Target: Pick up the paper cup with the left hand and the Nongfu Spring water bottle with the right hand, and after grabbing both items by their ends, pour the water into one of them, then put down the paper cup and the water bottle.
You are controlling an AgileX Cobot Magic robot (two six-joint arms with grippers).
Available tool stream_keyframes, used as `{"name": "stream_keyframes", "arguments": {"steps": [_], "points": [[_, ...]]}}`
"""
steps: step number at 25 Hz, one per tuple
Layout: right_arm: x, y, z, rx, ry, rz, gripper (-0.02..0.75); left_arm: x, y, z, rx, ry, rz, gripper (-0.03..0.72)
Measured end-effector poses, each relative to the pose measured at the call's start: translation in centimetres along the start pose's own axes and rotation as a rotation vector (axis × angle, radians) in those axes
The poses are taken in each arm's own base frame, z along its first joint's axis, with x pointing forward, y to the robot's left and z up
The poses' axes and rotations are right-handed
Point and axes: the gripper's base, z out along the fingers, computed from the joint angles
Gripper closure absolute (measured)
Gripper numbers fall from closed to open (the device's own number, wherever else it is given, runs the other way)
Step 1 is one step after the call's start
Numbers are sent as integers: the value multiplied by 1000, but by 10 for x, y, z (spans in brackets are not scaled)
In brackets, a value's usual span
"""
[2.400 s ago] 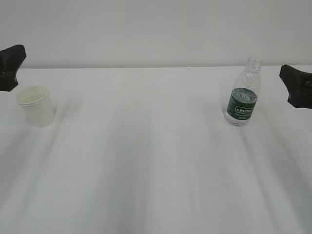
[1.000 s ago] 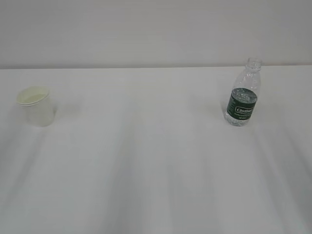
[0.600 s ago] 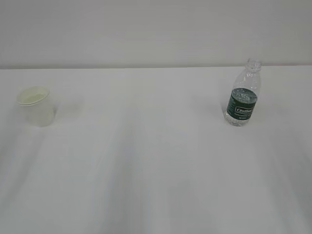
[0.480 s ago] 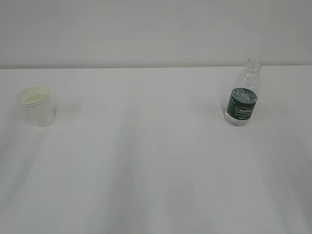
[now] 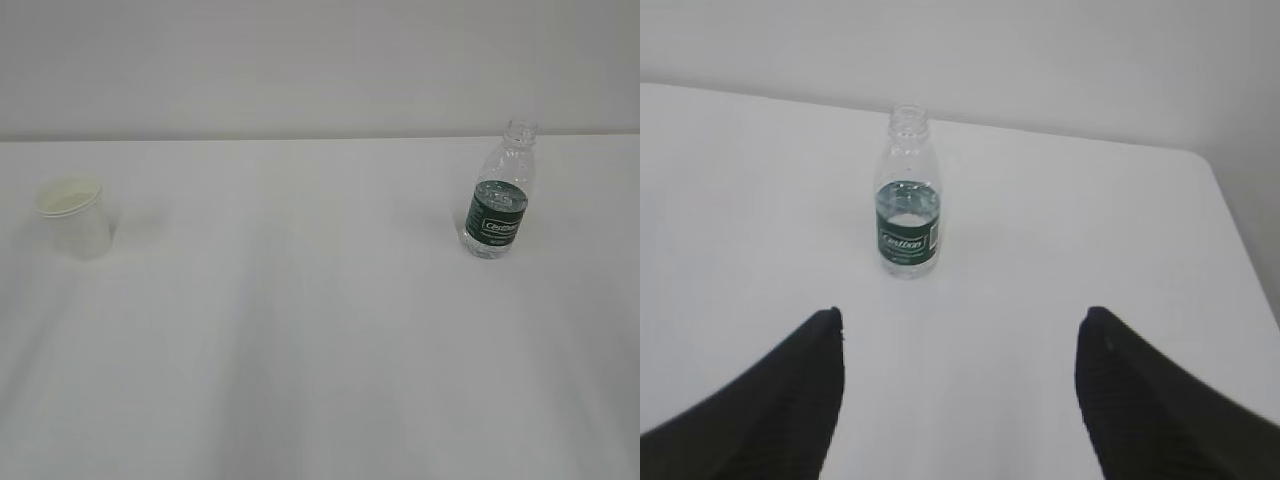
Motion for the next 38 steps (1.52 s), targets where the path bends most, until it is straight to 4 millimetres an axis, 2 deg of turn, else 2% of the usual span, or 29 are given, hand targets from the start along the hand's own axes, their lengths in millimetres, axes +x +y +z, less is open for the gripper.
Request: {"name": "stream_keyframes", "arguments": {"steps": [8,23,31,38], "points": [[10,6,-12,-56,72,7,214,6,14,-19,-121,165,-103,210],[33,12,-27,-110,274,39,216,39,9,-34,-126,548,-210,223],[42,14,-27,-124,350,58,216,48,8,-40,-134,665,-214,248],[46,16,-31,-133,377,63,216,67,5,-37,-116,733,-234,257]]}}
